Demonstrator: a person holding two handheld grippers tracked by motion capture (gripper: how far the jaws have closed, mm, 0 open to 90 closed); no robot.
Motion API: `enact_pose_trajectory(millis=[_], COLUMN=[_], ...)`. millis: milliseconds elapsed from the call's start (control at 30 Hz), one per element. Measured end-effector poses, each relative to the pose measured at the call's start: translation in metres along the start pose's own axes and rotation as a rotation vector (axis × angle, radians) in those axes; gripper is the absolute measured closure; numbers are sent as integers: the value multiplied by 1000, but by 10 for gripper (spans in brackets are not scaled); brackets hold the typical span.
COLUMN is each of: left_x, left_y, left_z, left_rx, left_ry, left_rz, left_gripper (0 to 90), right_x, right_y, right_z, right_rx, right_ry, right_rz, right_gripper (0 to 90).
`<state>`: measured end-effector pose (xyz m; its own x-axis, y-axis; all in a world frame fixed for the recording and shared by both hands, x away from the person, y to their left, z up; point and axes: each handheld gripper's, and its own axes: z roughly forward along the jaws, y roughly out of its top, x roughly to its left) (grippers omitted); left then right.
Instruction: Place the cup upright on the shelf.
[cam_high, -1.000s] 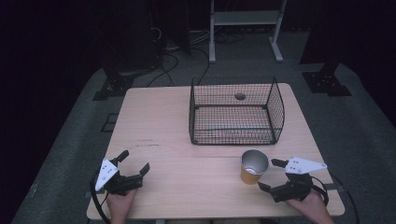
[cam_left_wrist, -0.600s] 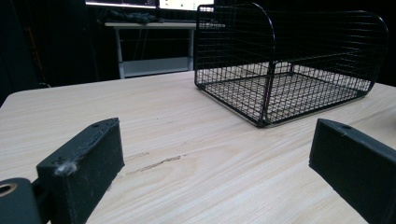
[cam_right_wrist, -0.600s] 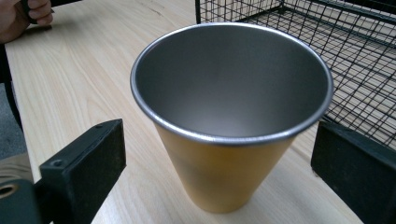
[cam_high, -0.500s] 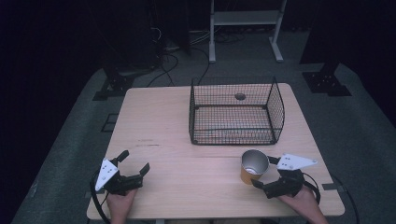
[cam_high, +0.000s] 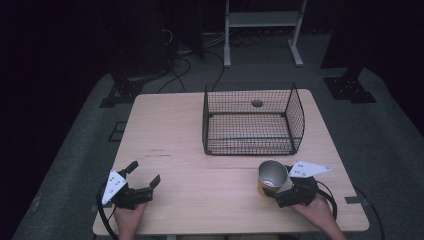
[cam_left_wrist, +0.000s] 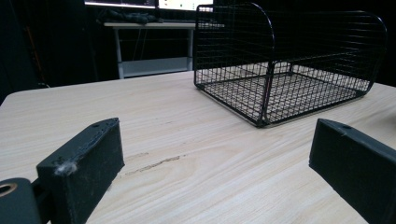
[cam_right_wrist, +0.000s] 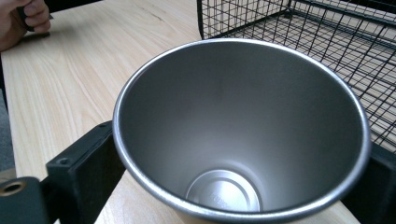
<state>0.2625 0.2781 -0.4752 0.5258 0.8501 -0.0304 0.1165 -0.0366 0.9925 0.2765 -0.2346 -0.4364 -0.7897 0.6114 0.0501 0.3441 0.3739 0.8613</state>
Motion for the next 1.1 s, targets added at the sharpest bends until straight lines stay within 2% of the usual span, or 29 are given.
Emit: enact_pose_trajectory(millis=[167, 400, 500, 733, 1100], left_x=[0, 0, 0, 0, 0], left_y=[0, 0, 0, 0, 0], left_z=[0, 0, 0, 0, 0], left_rx=[-1, -1, -1, -2, -1], left_ry=[0, 1, 1, 0, 0], left_rz=[0, 0, 1, -1, 0], left_gripper=[23, 24, 23, 23, 23], right_x=[-3, -1, -1, -5, -13], right_y=[0, 2, 6, 25, 51], right_z=[-1, -1, -2, -10, -19], right_rx=[-11, -4, -8, -31, -20], right_ry=[12, 12, 32, 83, 114], right_rz=[16, 3, 6, 24, 7], right_gripper=[123, 127, 128, 128, 128])
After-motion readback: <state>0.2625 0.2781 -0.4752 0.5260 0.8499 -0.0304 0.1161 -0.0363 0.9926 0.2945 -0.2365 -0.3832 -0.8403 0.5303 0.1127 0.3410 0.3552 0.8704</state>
